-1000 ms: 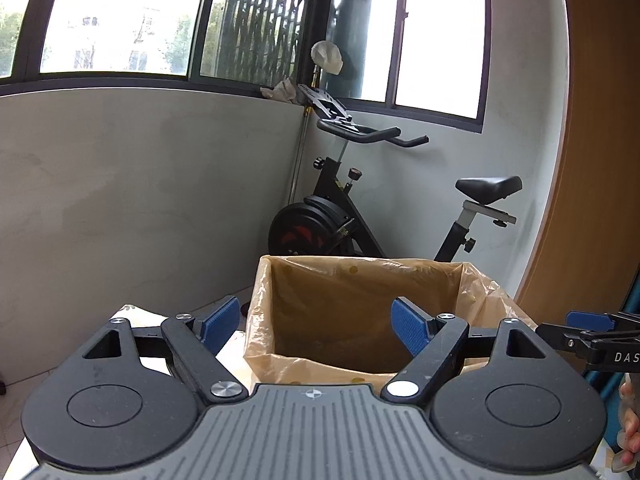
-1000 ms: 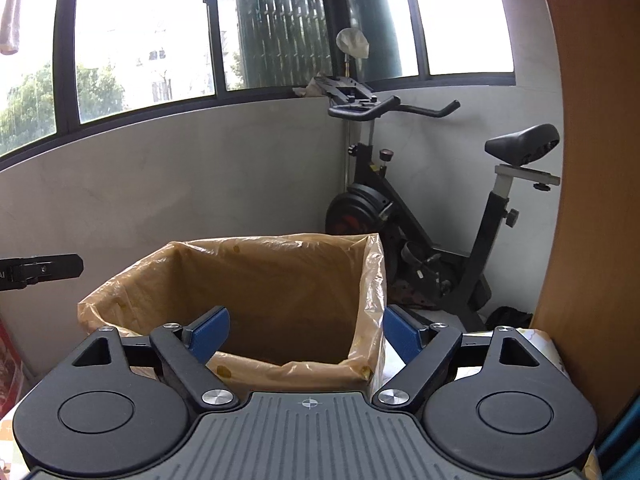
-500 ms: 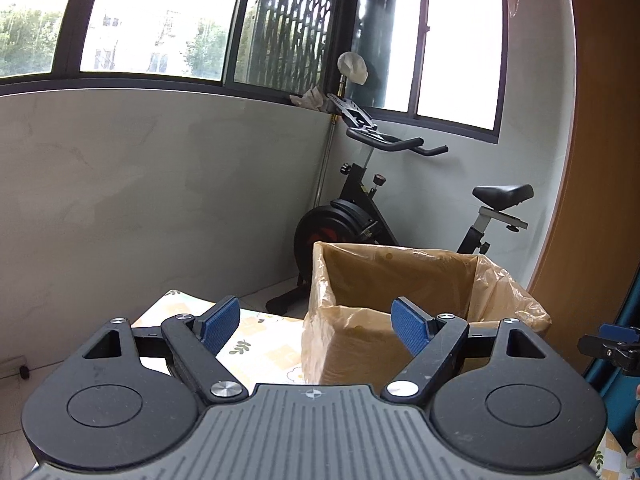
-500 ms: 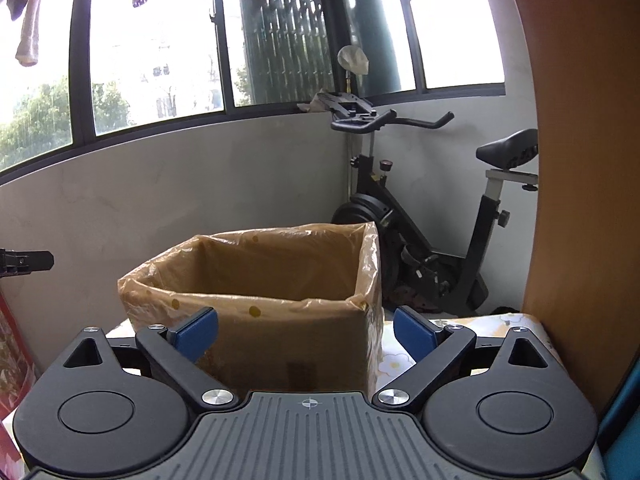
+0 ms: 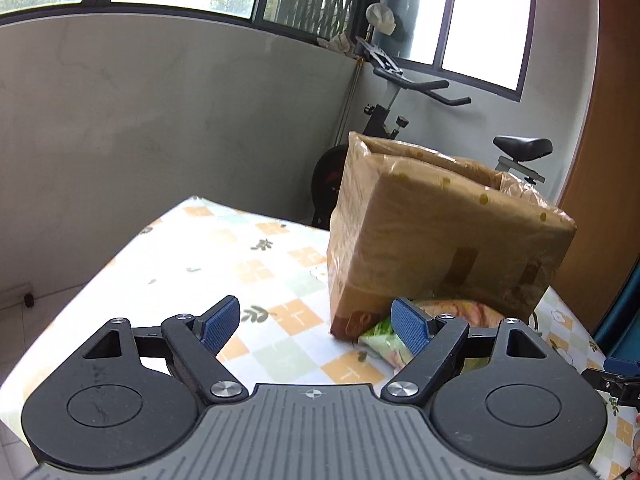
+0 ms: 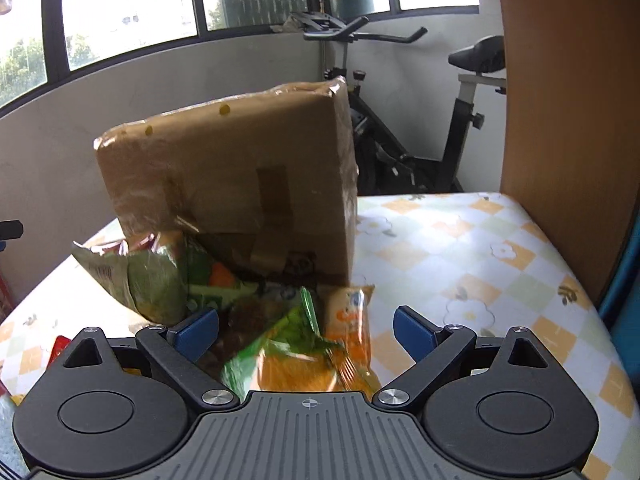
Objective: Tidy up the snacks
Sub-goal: 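Grasp the green chip bag with the right tool while the left tool grasps the red candy packet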
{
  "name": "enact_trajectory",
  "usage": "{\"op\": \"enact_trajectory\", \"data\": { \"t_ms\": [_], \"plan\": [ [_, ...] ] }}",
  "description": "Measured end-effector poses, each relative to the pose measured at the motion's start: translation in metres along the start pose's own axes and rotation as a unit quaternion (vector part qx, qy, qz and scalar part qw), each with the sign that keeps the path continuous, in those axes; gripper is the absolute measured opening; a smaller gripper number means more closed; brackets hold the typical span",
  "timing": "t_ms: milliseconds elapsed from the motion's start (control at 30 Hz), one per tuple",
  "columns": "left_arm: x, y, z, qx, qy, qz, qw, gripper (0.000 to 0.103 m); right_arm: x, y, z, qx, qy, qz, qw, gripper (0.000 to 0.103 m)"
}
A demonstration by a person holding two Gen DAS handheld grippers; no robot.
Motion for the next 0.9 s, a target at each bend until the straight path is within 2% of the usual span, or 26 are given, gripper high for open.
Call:
{"op": "enact_trajectory", "data": {
  "t_ms": [133, 300, 467, 567, 733, 900],
  "plan": [
    [-0.02, 0.004, -0.005, -0.001, 0.016, 0.015, 0.9998, 0.085, -0.021, -0.013, 0.002, 0.014, 0.017, -0.05, 0.998, 0.102],
    [-0.032, 0.001, -0.005, 0.005, 0.014, 0.003, 0.9999, 0.085, -0.036, -0.019, -0.013, 0.046, 0.055, -0.101, 0.992, 0.102],
    [-0.042, -0.002, -0.005, 0.011, 0.013, -0.017, 0.9997, 0.085, -0.035, -0.01, -0.032, 0.063, 0.059, -0.111, 0.99, 0.102],
    [-0.042, -0.004, -0.005, 0.014, 0.01, -0.022, 0.9996, 0.085, -0.031, -0.007, -0.042, 0.061, 0.056, -0.113, 0.99, 0.097],
    [-0.048, -0.004, -0.009, 0.019, 0.016, -0.026, 0.9994, 0.085, -0.029, -0.003, -0.047, 0.061, 0.049, -0.109, 0.991, 0.082],
    [-0.052, -0.001, -0.013, 0.027, 0.023, -0.028, 0.999, 0.084, -0.028, -0.002, -0.042, 0.054, 0.031, -0.097, 0.993, 0.076]
  ]
}}
Point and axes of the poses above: each gripper's, at about its wrist camera, not at the fingertips, and z roughly against the way its jaws point, y to its left, x to its top, the point moved 5 cm from there along -z, roughly the way its jaws point, and after that the axes turned 6 degrees about y, right-handed, at the moved point
